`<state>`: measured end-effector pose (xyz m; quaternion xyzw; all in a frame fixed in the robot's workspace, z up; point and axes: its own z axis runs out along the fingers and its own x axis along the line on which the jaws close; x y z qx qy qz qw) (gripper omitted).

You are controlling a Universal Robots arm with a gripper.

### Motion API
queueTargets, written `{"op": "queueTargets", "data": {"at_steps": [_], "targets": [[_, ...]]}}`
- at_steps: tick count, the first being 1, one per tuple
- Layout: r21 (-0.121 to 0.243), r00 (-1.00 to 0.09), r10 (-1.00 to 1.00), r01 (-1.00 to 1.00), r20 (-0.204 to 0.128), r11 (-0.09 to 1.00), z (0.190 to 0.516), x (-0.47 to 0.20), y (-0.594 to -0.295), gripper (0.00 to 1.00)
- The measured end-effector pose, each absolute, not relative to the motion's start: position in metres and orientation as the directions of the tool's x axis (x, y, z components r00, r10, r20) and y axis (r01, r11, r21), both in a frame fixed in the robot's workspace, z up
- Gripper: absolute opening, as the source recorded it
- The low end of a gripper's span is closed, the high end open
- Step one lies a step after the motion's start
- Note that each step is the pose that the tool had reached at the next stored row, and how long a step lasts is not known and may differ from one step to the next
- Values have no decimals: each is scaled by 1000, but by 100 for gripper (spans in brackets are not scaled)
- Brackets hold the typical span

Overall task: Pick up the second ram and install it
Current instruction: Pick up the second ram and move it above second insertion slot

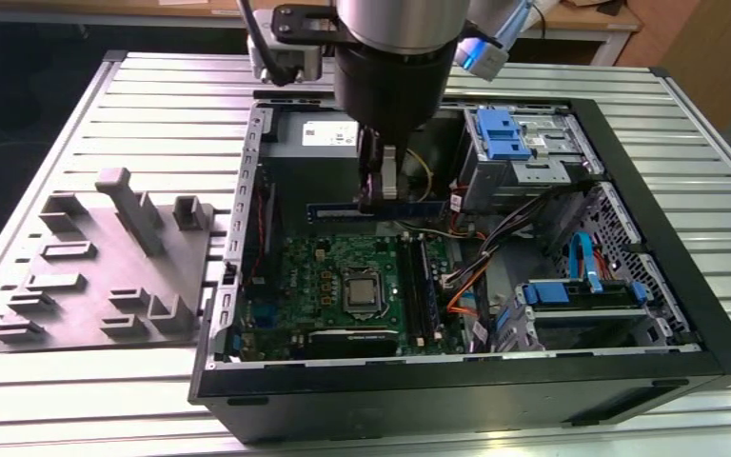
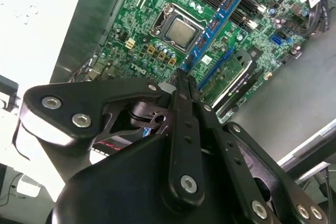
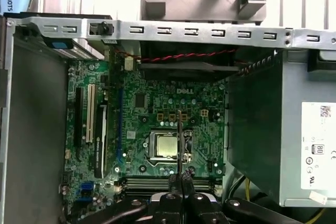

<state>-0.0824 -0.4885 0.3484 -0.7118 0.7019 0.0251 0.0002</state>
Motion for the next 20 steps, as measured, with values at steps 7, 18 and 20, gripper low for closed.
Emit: {"op": "queueTargets", "data": {"at_steps": [7, 18, 20], "targets": [[35, 26, -999, -999, -36, -27, 337, -82, -488, 12], [35, 7, -999, -999, -36, -8, 324, -82, -488, 12], [35, -4, -999, -999, -36, 3, 322, -82, -488, 12]]}}
